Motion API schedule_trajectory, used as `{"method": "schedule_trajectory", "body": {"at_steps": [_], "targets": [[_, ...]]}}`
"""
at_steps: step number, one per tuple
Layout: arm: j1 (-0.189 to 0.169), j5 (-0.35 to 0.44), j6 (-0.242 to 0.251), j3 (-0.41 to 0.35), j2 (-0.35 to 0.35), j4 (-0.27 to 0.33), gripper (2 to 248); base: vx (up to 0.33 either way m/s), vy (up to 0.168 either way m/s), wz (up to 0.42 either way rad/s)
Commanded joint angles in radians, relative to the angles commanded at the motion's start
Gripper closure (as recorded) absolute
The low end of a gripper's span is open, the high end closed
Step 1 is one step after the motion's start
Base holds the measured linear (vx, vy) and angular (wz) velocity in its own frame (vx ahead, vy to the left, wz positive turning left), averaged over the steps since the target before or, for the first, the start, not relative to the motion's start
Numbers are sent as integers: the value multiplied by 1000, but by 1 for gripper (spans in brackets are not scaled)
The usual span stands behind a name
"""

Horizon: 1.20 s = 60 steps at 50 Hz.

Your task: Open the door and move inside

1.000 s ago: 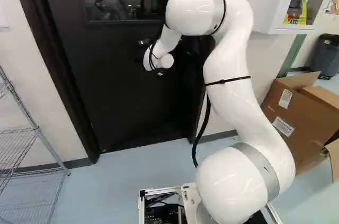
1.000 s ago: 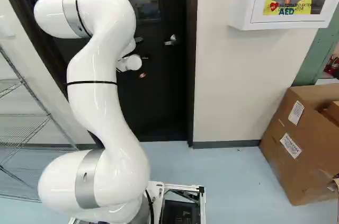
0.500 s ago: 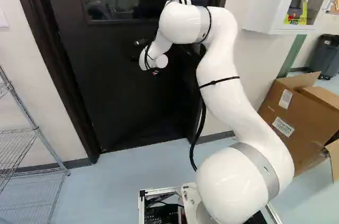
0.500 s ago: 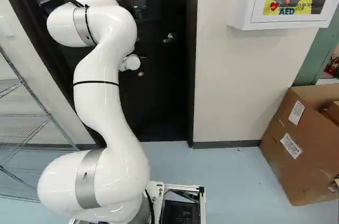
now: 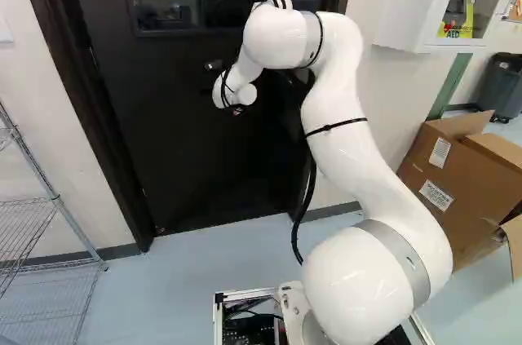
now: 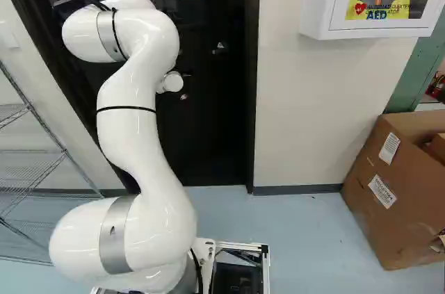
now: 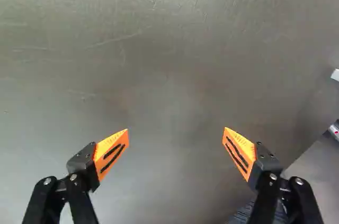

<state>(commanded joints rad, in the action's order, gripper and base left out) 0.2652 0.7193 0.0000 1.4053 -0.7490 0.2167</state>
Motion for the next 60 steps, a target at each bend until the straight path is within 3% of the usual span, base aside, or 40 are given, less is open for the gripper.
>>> {"method": "schedule_trajectory", "body": {"at_steps": [60], "targets": [[-15, 0, 0, -401, 301, -6, 3, 0, 0, 0]]}}
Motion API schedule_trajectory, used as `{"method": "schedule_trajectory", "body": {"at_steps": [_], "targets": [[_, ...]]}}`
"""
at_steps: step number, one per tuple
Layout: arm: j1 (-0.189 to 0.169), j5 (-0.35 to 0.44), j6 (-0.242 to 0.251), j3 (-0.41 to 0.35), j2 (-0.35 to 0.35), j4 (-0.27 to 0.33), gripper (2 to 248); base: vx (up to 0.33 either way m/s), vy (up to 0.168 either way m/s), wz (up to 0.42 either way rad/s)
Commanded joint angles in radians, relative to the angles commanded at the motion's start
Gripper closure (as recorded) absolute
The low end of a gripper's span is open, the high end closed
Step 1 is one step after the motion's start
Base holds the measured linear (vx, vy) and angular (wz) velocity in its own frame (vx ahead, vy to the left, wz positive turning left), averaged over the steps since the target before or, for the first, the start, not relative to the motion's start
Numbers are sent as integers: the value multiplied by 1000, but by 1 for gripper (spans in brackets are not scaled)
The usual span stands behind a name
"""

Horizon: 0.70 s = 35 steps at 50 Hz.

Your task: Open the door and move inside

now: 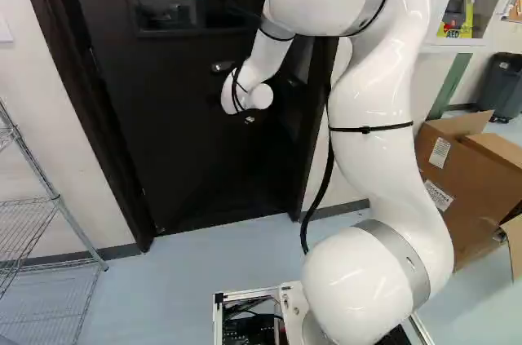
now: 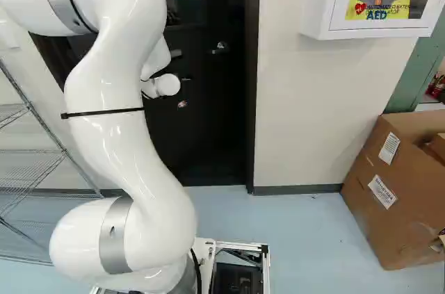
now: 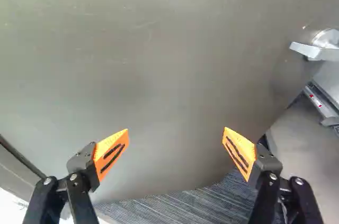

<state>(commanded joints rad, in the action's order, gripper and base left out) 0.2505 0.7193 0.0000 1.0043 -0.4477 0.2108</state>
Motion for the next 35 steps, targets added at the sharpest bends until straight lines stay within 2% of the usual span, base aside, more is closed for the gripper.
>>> {"method": "schedule_trajectory", "body": {"at_steps": [35], "targets": [[-39, 0, 0, -202, 165, -73, 3, 0, 0, 0]]}}
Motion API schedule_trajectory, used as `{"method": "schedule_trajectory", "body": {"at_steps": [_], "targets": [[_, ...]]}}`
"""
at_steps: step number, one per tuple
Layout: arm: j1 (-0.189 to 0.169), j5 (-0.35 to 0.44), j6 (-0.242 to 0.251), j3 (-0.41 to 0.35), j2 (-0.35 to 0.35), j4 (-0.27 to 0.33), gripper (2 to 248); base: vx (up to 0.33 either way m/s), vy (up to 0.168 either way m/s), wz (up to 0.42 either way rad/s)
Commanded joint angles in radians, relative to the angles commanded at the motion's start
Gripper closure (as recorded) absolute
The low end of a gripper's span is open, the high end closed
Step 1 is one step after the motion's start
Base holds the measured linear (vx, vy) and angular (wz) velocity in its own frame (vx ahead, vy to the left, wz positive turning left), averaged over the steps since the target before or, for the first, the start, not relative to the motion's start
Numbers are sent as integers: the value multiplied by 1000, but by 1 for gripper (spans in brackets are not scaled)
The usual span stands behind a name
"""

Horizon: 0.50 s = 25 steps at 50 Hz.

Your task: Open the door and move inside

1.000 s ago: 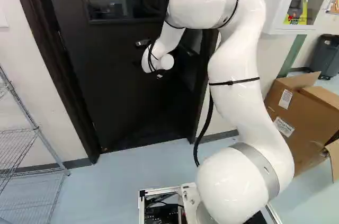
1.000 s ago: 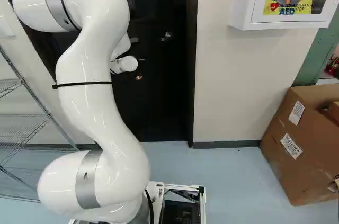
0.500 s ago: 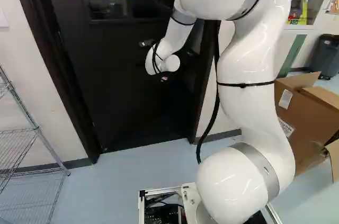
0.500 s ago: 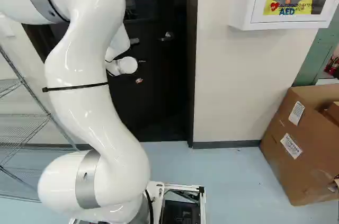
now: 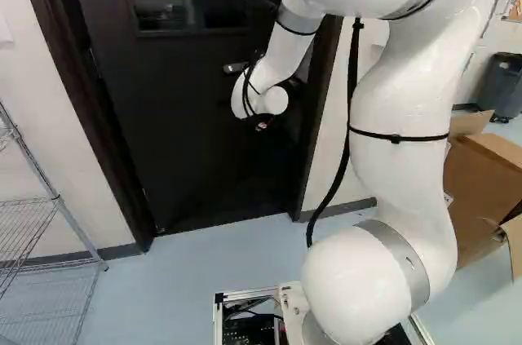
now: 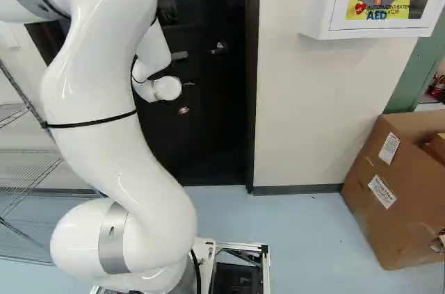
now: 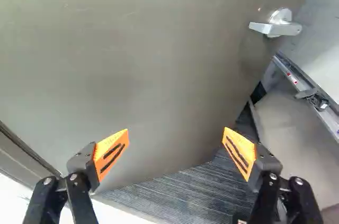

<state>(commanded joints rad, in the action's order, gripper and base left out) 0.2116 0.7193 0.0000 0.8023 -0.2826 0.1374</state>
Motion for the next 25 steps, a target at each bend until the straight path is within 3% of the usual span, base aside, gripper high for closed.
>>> {"method": "schedule_trajectory", "body": {"at_steps": [25], "targets": [[-38, 0, 0, -133, 116, -56, 3, 0, 0, 0]]}}
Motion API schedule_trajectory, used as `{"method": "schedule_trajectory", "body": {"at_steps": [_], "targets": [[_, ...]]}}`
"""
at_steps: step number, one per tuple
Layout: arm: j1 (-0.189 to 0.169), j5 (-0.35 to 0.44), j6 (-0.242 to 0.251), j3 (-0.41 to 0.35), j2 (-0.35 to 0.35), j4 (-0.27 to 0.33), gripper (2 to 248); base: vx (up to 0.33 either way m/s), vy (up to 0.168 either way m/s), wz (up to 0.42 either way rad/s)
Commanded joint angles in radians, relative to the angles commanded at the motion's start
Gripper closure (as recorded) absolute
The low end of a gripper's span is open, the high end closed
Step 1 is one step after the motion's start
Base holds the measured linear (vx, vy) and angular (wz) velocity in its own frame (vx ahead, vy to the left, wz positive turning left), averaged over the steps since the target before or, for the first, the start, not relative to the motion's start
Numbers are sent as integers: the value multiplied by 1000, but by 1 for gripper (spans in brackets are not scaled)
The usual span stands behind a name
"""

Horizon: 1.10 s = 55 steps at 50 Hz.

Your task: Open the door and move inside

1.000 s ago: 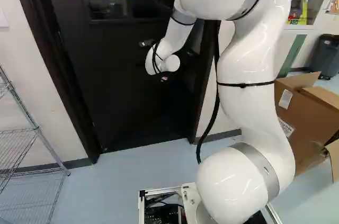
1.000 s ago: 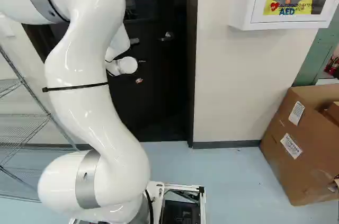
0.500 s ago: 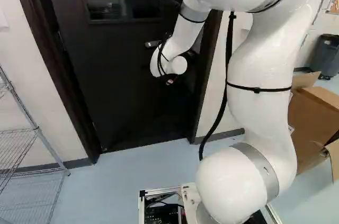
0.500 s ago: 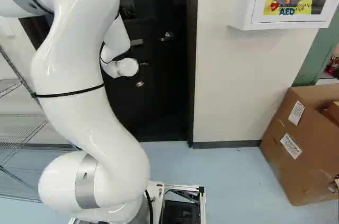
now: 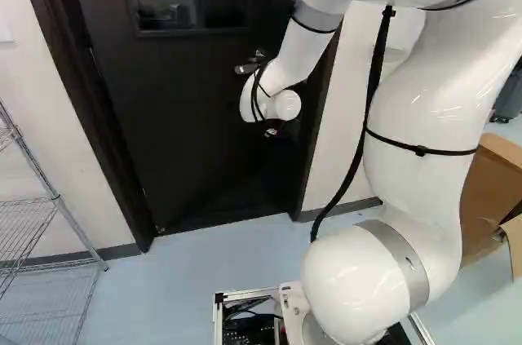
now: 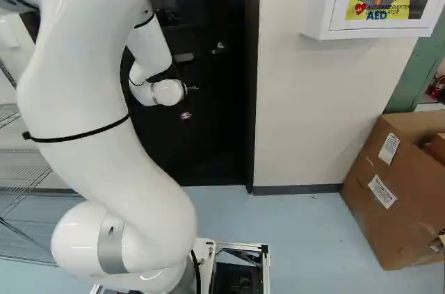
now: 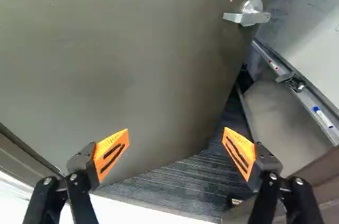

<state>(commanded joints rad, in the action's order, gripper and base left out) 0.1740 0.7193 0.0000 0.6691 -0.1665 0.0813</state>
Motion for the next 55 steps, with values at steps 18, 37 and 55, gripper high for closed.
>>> {"method": "schedule_trajectory", "body": {"at_steps": [18, 37, 55], "targets": [[-38, 0, 0, -86, 79, -33, 3, 0, 0, 0], [-77, 0, 0, -182, 171, -34, 3, 0, 0, 0], [-117, 12, 0, -271, 262, -34, 3, 0, 0, 0]]}}
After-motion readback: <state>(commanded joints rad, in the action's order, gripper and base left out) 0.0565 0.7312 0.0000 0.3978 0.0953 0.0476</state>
